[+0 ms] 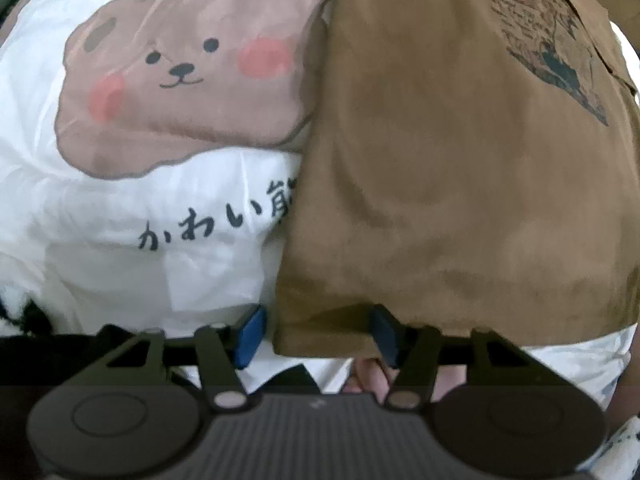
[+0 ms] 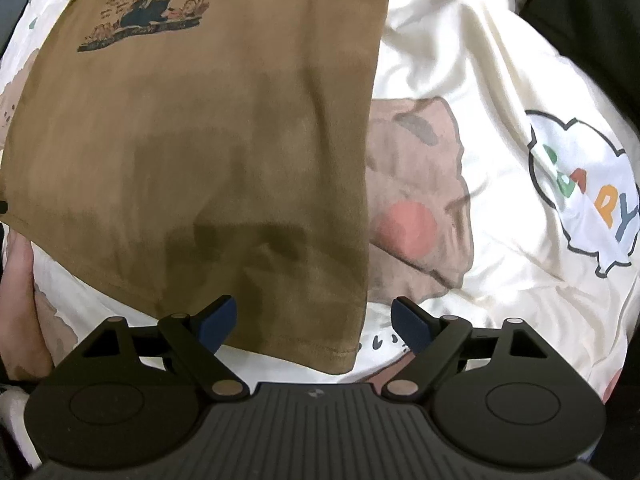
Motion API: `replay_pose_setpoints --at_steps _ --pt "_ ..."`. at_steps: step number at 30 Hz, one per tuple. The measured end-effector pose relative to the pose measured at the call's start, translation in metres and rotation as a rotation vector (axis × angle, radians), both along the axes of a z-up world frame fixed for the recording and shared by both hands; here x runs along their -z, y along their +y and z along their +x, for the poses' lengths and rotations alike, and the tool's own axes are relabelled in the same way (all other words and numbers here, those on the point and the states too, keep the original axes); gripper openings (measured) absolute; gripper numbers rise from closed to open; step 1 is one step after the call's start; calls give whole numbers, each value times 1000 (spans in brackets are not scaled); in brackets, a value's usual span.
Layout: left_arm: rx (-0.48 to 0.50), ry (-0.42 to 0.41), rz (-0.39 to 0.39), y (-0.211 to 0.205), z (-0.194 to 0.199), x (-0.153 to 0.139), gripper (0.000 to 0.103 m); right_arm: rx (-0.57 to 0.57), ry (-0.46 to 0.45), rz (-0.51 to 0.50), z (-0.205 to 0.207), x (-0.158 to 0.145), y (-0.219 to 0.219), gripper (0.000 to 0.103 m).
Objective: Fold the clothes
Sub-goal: 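Close both grippers on the brown T-shirt's bottom hem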
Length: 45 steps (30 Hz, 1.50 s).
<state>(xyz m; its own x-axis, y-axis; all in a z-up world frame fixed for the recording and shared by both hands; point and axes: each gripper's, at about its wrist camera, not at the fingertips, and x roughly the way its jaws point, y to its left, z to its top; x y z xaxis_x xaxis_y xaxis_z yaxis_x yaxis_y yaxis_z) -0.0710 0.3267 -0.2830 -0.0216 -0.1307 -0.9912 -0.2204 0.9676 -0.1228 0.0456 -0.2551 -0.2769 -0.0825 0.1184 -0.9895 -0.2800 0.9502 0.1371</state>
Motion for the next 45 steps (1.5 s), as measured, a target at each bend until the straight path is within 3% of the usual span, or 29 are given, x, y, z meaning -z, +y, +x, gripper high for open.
replay_pose_setpoints --at_steps 4,12,18,34,36,38,40,45 --pt "1 -5 -24 1 -4 -3 45 7 10 -3 1 1 -6 79" --pt "27 -6 -50 4 -13 -15 45 82 11 4 0 -3 -30 78" --pt "34 -4 -65 7 -22 -24 38 64 27 3 -2 -4 -38 54" --pt "49 -34 -93 -1 -42 -26 39 100 46 35 2 5 -55 50" --pt "47 -38 -92 -2 -45 -29 35 99 46 40 2 5 -57 43" --pt "39 -44 -104 -1 -49 -33 16 84 38 54 4 1 -57 19" --pt "28 -48 -124 0 -52 -36 13 69 33 62 6 -2 -56 13" --pt "12 -49 -129 0 -59 -44 17 70 37 71 15 -10 -61 13"
